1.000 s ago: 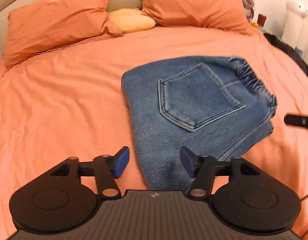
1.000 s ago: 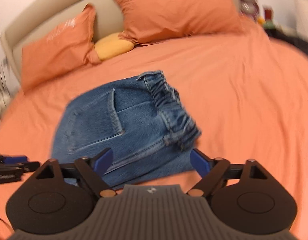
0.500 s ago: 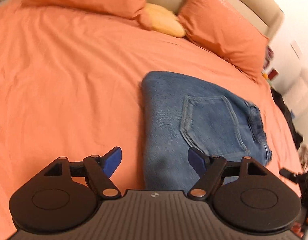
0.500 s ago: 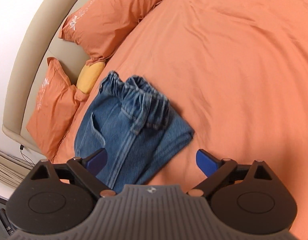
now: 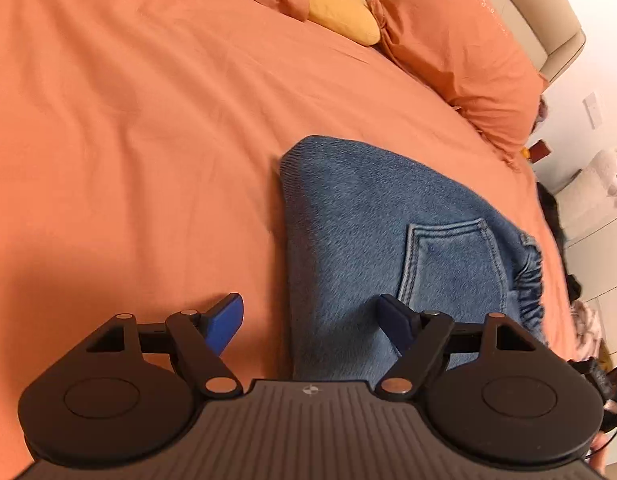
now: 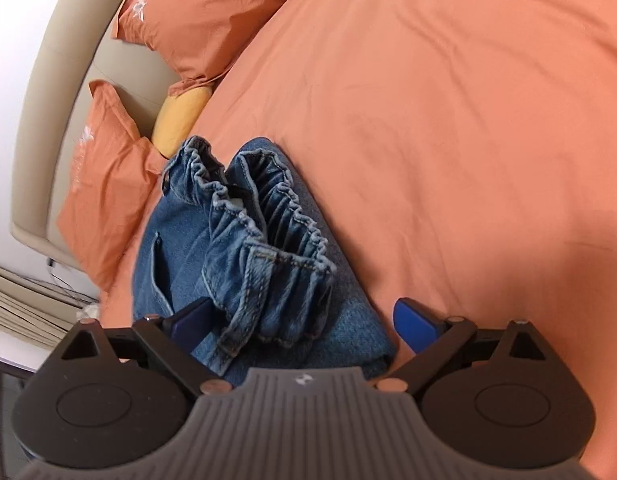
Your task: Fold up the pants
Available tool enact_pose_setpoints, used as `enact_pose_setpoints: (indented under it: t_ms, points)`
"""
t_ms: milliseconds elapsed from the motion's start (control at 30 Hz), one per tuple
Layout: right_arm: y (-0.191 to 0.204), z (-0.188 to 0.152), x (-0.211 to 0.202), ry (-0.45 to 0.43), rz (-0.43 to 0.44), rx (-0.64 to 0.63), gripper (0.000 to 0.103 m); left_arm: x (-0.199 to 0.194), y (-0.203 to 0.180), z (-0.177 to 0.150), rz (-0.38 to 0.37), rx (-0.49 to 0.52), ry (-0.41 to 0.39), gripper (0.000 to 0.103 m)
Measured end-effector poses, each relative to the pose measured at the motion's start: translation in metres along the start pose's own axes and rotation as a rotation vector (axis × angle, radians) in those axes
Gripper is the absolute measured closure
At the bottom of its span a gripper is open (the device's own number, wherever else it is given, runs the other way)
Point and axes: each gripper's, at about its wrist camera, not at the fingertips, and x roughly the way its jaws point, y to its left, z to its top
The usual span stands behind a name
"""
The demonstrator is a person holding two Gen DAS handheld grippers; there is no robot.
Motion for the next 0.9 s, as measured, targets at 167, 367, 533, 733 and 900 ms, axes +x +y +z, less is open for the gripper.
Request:
enact_pose_setpoints:
  t_ms: [167, 367, 533, 733, 900]
  points:
    - [-0.003, -0.004, 0.013, -0.023, 0.040, -0.002, 0.011, 0.014, 0.005, 0.002, -0.025, -0.012, -0.001, 0.010]
    - [0.003, -0.008, 0.021, -0.070, 0.051, -0.044, 0.024, 0.015, 0.014, 0.001, -0.123, -0.075, 0.021, 0.050]
    - [0.014, -0.013, 0.012, -0.084, 0.020, -0.074, 0.038, 0.007, -0.006, -0.001, -0.057, 0.001, 0.007, 0.065]
    - [0.042, -0.011, -0.007, -0.097, 0.038, -0.146, 0.055, -0.012, -0.025, 0.002, -0.045, 0.061, 0.009, 0.075]
    - [0.073, -0.014, -0.025, -0.083, 0.070, -0.199, 0.059, -0.038, -0.039, 0.003, -0.033, 0.090, 0.005, 0.076]
